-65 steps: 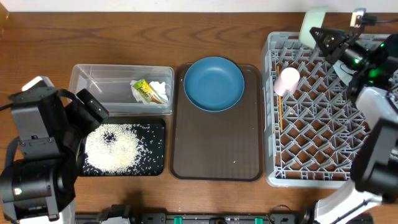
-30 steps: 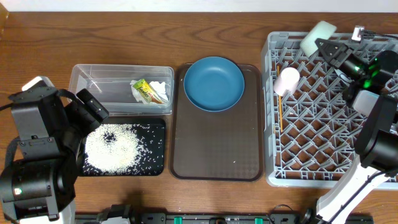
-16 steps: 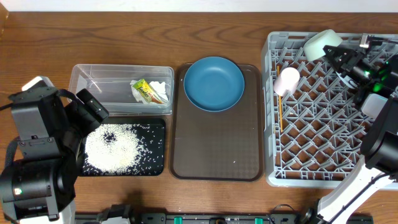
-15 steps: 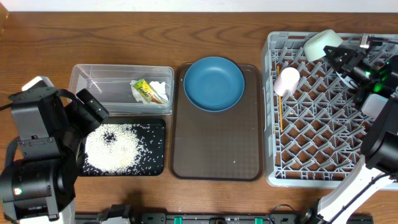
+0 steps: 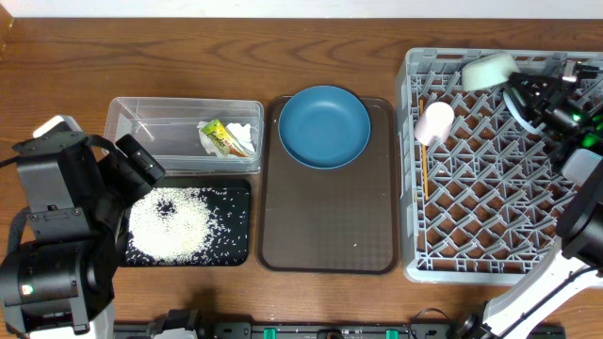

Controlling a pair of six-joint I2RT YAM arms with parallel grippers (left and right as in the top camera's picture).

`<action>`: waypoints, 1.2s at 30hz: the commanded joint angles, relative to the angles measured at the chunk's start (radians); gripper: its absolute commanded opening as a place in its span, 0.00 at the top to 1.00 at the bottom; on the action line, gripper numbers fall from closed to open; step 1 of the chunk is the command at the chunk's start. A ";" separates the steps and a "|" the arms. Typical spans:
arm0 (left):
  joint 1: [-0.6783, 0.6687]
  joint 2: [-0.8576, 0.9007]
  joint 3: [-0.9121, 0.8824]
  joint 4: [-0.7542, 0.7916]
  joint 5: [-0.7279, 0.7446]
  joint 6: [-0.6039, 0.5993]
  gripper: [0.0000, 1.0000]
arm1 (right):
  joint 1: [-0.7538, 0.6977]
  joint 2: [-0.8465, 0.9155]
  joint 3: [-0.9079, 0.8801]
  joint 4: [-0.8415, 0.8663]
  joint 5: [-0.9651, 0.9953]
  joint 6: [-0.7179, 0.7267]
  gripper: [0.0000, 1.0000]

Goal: Sort waste into correct bins and load items into the dishwasher rack
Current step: 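Set the green bowl into the rack's back row and open the right gripper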

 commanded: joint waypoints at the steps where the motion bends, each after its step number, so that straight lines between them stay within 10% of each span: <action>1: 0.005 -0.002 0.016 0.001 -0.013 0.009 0.06 | -0.030 -0.012 -0.004 0.002 0.008 0.038 0.56; 24: 0.005 -0.002 0.016 0.001 -0.013 0.009 0.06 | -0.045 -0.198 0.103 -0.170 0.177 -0.076 0.59; 31: 0.005 -0.002 0.016 0.001 -0.013 0.009 0.06 | 0.132 -0.362 0.217 -0.986 0.766 -0.701 0.59; 36: 0.005 -0.002 0.016 0.001 -0.013 0.009 0.06 | 0.356 -0.380 0.275 -1.145 1.226 -1.185 0.51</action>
